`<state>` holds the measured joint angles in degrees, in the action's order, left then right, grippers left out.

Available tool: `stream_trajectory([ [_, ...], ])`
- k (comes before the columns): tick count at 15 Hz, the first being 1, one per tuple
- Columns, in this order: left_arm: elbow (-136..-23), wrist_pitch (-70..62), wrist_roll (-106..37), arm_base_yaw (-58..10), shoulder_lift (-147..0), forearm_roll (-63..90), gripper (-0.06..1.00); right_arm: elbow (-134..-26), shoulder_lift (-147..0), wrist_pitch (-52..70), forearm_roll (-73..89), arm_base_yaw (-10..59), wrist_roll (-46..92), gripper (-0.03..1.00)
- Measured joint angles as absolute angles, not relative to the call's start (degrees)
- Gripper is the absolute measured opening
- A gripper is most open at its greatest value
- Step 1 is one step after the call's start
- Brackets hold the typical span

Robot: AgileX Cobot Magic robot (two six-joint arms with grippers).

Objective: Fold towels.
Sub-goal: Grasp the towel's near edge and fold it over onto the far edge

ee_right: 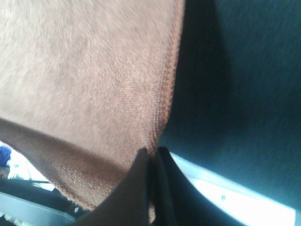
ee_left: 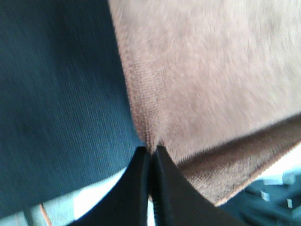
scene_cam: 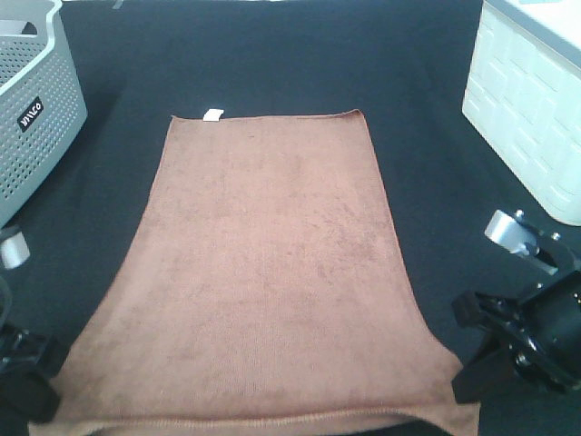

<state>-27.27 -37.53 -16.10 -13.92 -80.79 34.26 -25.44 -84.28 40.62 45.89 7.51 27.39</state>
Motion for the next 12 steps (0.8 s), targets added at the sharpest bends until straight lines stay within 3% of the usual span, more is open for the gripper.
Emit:
stream_trajectory([
  [3, -32.26, -34.09, -15.76, -13.92, -80.84, 34.09, 0.00, -32.49, -84.28, 40.16, 45.49, 7.51, 27.39, 0.00],
  [6, -43.32, -32.54, -15.36, -13.92, -83.02, 33.80, 0.00, -46.81, -87.15, 40.85, 41.48, 7.51, 24.29, 0.00],
  [10, -58.56, -32.72, -12.72, -13.92, -95.45, 29.16, 0.00, -65.83, -98.26, 44.29, 34.55, 7.51, 20.05, 0.00],
  [12, -71.39, -34.43, -10.43, -11.40, -104.39, 26.07, 0.00, -78.09, -106.40, 46.70, 32.49, 7.51, 17.82, 0.00],
])
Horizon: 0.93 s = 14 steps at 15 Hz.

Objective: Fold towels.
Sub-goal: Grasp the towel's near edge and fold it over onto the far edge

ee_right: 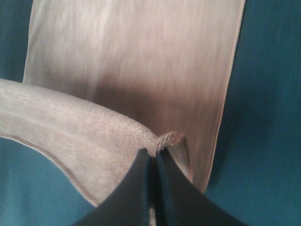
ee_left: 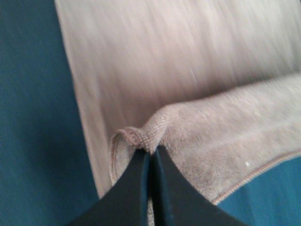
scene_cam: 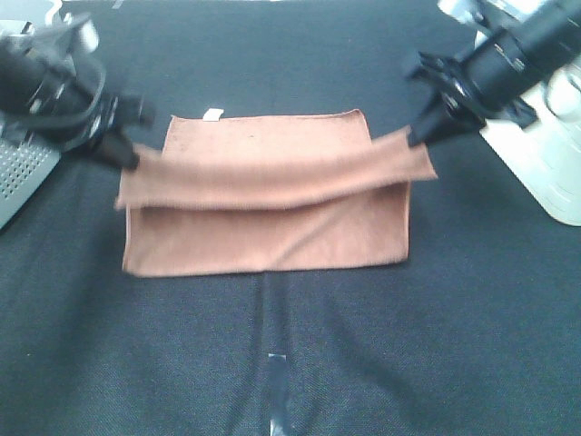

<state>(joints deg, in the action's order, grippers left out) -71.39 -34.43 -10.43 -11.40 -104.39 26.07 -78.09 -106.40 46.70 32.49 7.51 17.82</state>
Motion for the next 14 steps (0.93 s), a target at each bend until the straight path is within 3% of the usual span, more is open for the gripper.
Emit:
stream_trajectory([
  [5, -94.48, -37.64, -10.94, -7.68, -119.98, 25.21, 0.00, -101.99, -124.05, 47.90, 30.37, 7.51, 15.47, 0.00],
  [6, -94.48, -37.64, -10.94, -7.68, -119.98, 25.21, 0.00, -101.99, -124.05, 47.90, 30.37, 7.51, 15.47, 0.00],
  [11, -110.58, -33.12, -11.12, -7.68, -133.44, 25.21, 0.00, -126.22, -141.29, 47.73, 26.18, 7.51, 14.09, 0.00],
  [14, -119.98, -28.42, -11.12, -7.68, -142.84, 25.21, 0.00, -133.33, -148.28, 44.18, 24.98, 7.51, 14.04, 0.00],
])
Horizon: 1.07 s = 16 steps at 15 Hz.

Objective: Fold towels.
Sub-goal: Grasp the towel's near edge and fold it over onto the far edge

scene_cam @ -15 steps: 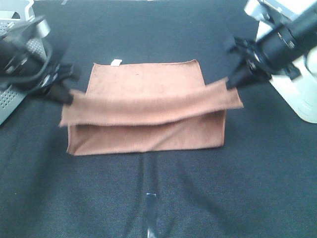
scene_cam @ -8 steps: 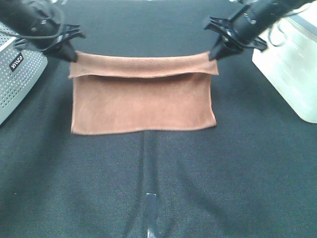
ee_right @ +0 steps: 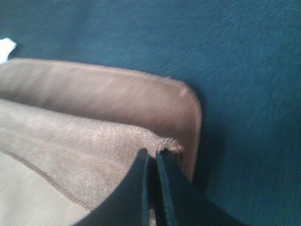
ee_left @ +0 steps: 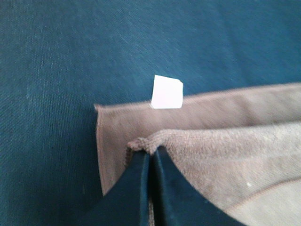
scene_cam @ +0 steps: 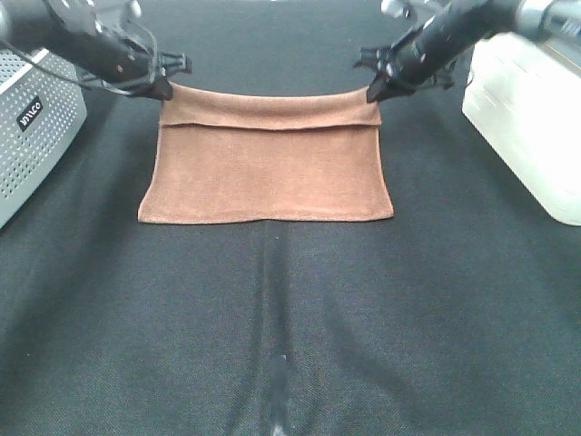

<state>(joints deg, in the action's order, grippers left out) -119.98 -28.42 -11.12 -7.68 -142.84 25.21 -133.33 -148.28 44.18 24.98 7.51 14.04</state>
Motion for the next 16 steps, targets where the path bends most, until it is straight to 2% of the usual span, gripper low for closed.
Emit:
stream_trajectory([
  [2, -124.73, -28.07, -11.12, -7.68, -147.59, 25.21, 0.00, -133.96, -150.86, 41.94, 24.52, 7.51, 14.04, 0.01],
  [3, -125.82, -27.90, -11.12, -7.73, -148.74, 25.21, 0.03, -133.96, -151.38, 41.83, 24.52, 7.51, 14.04, 0.05],
  [4, -126.34, -27.27, -11.12, -7.91, -149.20, 25.21, 0.11, -133.96, -151.78, 41.71, 24.58, 7.51, 14.04, 0.16],
  [5, -126.68, -26.47, -11.12, -7.91, -149.20, 25.21, 0.34, -133.96, -151.78, 41.77, 25.10, 7.51, 14.04, 0.47],
  [6, -126.80, -26.59, -11.12, -7.91, -148.97, 25.21, 0.54, -134.07, -151.38, 42.34, 25.10, 7.51, 14.04, 0.66],
  [7, -126.80, -27.79, -11.12, -7.91, -148.68, 25.21, 0.75, -134.07, -150.80, 43.95, 24.58, 7.51, 14.15, 0.78],
  [8, -126.80, -29.56, -11.12, -7.91, -148.05, 25.15, 0.87, -134.07, -149.66, 46.87, 23.49, 7.51, 14.15, 0.83],
  [10, -126.91, -37.01, -13.35, -7.79, -145.47, 23.49, 0.95, -134.13, -147.08, 52.71, 22.17, 7.51, 14.04, 0.86],
  [13, -126.97, -44.06, -13.01, -7.56, -144.27, 23.09, 0.96, -134.19, -145.42, 60.28, 22.06, 7.51, 11.75, 0.87],
  [16, -126.97, -54.32, -5.79, -6.99, -143.35, 22.40, 0.96, -134.30, -144.96, 68.41, 21.94, 7.51, 9.05, 0.87],
])
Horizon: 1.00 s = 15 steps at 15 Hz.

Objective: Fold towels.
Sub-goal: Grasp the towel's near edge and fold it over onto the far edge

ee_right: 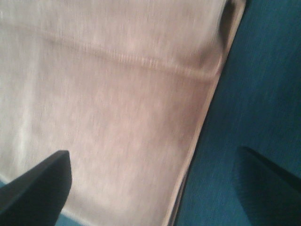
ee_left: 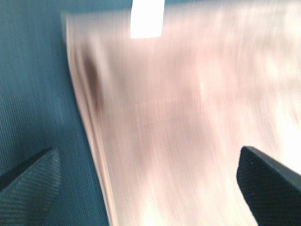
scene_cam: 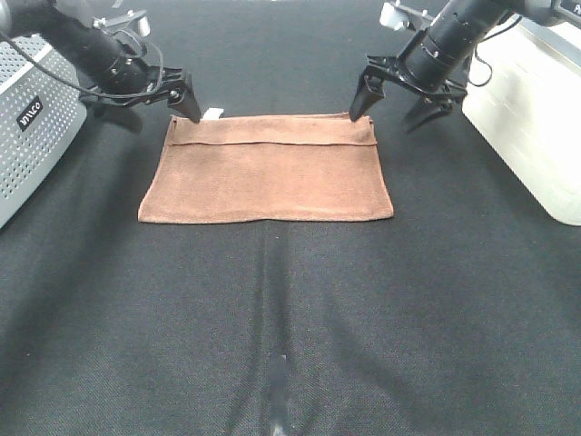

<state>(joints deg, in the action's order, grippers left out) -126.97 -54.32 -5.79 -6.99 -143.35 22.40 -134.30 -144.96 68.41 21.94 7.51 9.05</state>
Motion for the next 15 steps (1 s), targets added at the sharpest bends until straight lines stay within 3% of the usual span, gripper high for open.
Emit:
stream_trajectory([
  [3, -121.81, -58.38, -3.27, -6.99, -138.77, 22.35, 0.96, -131.32, -142.49, 69.10, 21.89, 7.51, 7.68, 0.85],
  [7, -100.84, -52.02, -1.89, -6.99, -127.43, 22.40, 0.96, -112.36, -133.33, 66.52, 22.12, 7.51, 7.85, 0.83],
  [9, -87.72, -44.46, -0.57, -6.59, -122.04, 22.40, 0.96, -97.86, -127.31, 57.30, 24.87, 7.51, 9.51, 0.83],
  [15, -83.37, -39.13, -0.52, -6.30, -122.27, 23.55, 0.96, -87.78, -125.99, 45.32, 28.71, 7.51, 15.36, 0.83],
])
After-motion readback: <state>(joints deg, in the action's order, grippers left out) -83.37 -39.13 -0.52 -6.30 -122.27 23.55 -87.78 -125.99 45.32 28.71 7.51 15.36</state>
